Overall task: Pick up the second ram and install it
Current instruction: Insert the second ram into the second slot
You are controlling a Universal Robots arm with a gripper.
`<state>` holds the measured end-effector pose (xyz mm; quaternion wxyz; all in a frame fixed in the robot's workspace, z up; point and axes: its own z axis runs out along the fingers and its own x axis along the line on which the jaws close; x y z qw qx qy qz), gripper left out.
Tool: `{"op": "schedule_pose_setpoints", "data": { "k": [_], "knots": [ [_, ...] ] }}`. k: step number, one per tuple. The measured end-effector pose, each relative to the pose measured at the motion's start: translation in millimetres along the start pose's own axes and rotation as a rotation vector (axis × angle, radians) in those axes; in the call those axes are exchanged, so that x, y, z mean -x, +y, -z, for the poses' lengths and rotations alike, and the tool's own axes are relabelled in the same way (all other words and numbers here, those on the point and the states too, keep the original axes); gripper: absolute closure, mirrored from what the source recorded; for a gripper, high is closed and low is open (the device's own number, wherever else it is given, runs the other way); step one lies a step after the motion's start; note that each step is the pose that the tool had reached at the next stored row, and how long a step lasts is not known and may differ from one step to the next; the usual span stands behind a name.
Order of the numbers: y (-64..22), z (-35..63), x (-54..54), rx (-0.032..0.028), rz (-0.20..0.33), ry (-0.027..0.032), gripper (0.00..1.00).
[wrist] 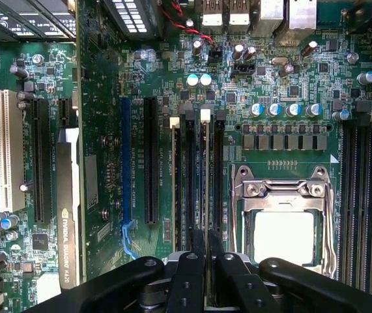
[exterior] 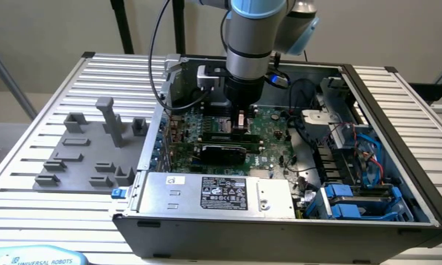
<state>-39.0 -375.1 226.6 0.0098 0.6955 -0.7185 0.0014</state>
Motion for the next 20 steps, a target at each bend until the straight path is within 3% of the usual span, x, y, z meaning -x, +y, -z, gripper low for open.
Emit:
{"op": "schedule_pose_setpoints", "data": {
  "k": [14, 16, 17, 20],
  "knots": [
    [0.8, -2.2, 0.0, -0.0017, 0.000, 0.0000, 0.87],
    [1.1, -2.3, 0.0, -0.0017, 0.000, 0.0000, 0.85],
    [1.1, -2.3, 0.0, -0.0018, 0.000, -0.0002, 0.79],
    [1.1, 1.6, -0.1, -0.0017, 0.000, -0.0001, 0.79]
  ]
}}
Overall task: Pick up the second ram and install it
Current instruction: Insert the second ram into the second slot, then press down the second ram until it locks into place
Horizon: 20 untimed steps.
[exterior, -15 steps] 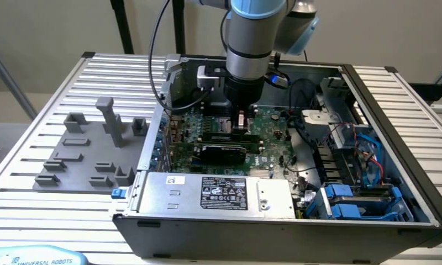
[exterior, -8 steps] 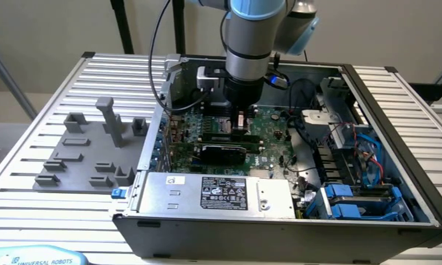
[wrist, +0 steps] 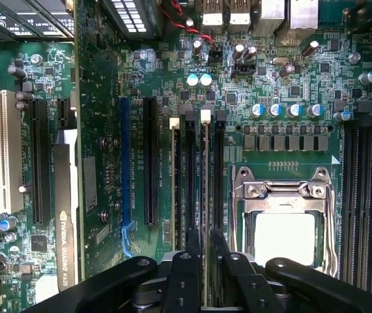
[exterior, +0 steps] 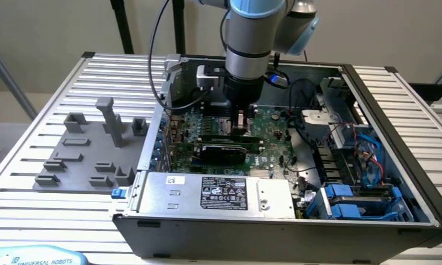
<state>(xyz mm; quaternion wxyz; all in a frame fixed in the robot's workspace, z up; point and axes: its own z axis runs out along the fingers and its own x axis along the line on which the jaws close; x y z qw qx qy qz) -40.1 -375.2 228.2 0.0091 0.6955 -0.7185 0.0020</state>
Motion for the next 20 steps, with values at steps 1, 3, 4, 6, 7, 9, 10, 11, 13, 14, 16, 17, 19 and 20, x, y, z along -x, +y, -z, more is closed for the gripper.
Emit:
{"op": "schedule_pose_setpoints", "data": {
  "k": [1, 3, 4, 6, 7, 9, 10, 11, 13, 14, 16, 17, 19, 20],
  "knots": [
    [0.0, 3.5, 0.0, 0.0000, 0.000, -0.0001, 0.79],
    [0.1, 9.3, -0.1, 0.0000, 0.000, -0.0003, 0.79],
    [0.2, 11.3, -0.2, 0.0000, 0.000, -0.0005, 0.79],
    [0.2, 13.6, -0.2, 0.0000, 0.000, -0.0012, 0.79],
    [0.3, 14.1, -0.2, 0.0000, 0.000, -0.0014, 0.79],
    [0.7, 14.3, -0.2, -0.0001, 0.000, -0.0017, 0.81],
    [0.9, 14.3, -0.2, -0.0001, 0.000, -0.0017, 0.87],
    [1.1, 14.3, -0.2, 0.0000, 0.000, -0.0016, 0.89],
    [1.1, 14.4, -0.3, 0.0000, 0.000, -0.0015, 0.89],
    [1.1, 14.4, -0.2, 0.0000, 0.000, -0.0015, 0.89],
    [1.1, 14.4, -0.2, 0.0000, 0.000, -0.0015, 0.89],
    [1.1, 14.4, -0.2, 0.0000, 0.000, -0.0015, 0.89],
    [1.1, 14.4, -0.2, 0.0000, 0.000, -0.0015, 0.89],
    [1.1, 14.4, -0.2, 0.0000, 0.000, -0.0015, 0.89]
  ]
}}
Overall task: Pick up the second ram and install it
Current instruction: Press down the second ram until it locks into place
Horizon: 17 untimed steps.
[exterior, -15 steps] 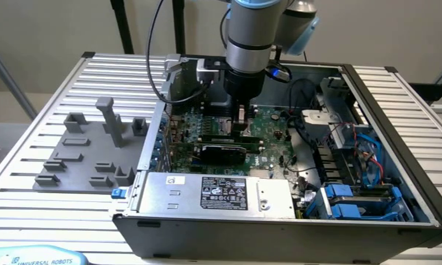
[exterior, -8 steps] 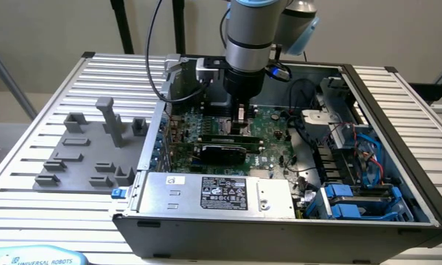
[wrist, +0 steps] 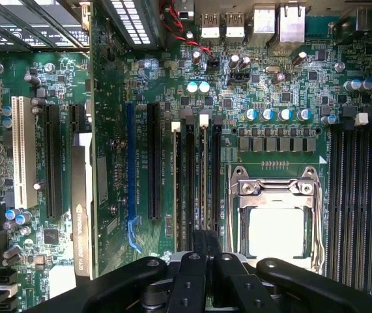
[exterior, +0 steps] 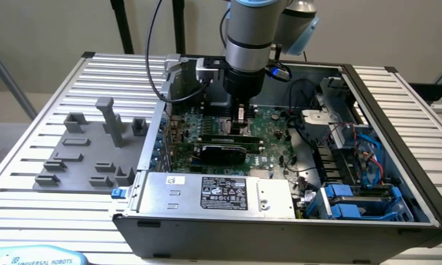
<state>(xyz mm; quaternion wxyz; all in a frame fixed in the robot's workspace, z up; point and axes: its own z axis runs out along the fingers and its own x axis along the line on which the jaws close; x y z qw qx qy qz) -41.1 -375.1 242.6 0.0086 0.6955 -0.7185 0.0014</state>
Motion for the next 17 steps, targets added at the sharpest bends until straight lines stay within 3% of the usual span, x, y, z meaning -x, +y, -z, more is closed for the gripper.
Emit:
{"op": "schedule_pose_setpoints", "data": {
  "k": [7, 17],
  "knots": [
    [0.7, -1.5, 0.2, 0.0001, 0.000, 0.0000, 0.89],
    [2.4, -12.5, 0.6, 0.0002, 0.000, 0.0006, 0.89]
  ]
}}
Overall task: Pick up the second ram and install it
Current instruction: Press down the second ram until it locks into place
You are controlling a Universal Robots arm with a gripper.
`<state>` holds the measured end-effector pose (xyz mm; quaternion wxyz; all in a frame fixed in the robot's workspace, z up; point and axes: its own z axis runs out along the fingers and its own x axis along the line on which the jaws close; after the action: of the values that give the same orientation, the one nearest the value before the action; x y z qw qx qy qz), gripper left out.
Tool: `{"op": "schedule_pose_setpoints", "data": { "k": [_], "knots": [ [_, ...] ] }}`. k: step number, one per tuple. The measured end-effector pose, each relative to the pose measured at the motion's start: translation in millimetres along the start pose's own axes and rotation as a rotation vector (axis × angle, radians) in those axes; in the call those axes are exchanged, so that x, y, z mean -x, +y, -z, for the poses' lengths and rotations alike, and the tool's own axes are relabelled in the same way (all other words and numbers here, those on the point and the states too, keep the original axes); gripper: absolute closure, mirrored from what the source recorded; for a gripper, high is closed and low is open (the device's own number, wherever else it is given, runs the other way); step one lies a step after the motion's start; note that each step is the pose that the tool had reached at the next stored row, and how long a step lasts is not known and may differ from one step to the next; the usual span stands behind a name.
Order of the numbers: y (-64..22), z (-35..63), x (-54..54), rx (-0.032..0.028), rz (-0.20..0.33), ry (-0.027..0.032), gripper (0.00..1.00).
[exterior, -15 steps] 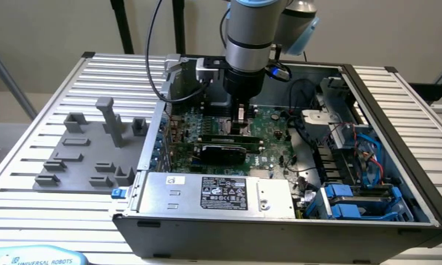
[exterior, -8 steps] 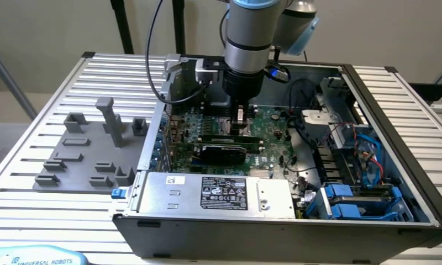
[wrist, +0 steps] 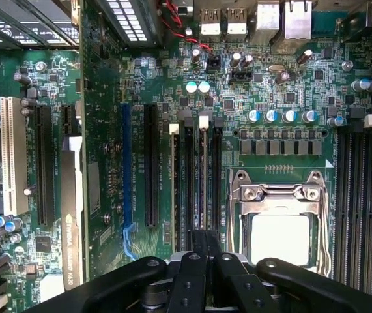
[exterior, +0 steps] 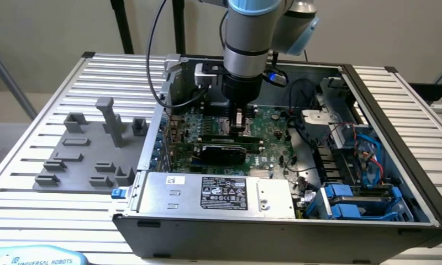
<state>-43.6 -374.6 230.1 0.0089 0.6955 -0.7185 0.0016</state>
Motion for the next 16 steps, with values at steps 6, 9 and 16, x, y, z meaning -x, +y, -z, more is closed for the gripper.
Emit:
{"op": "schedule_pose_setpoints", "data": {
  "k": [6, 9, 16],
  "knots": [
    [0.9, -6.3, 0.1, -0.0008, 0.000, -0.0003, 0.89],
    [1.2, -0.6, 0.2, -0.0001, 0.000, -0.0020, 0.89],
    [1.0, 11.5, -0.1, 0.0015, 0.000, -0.0010, 0.89]
  ]
}}
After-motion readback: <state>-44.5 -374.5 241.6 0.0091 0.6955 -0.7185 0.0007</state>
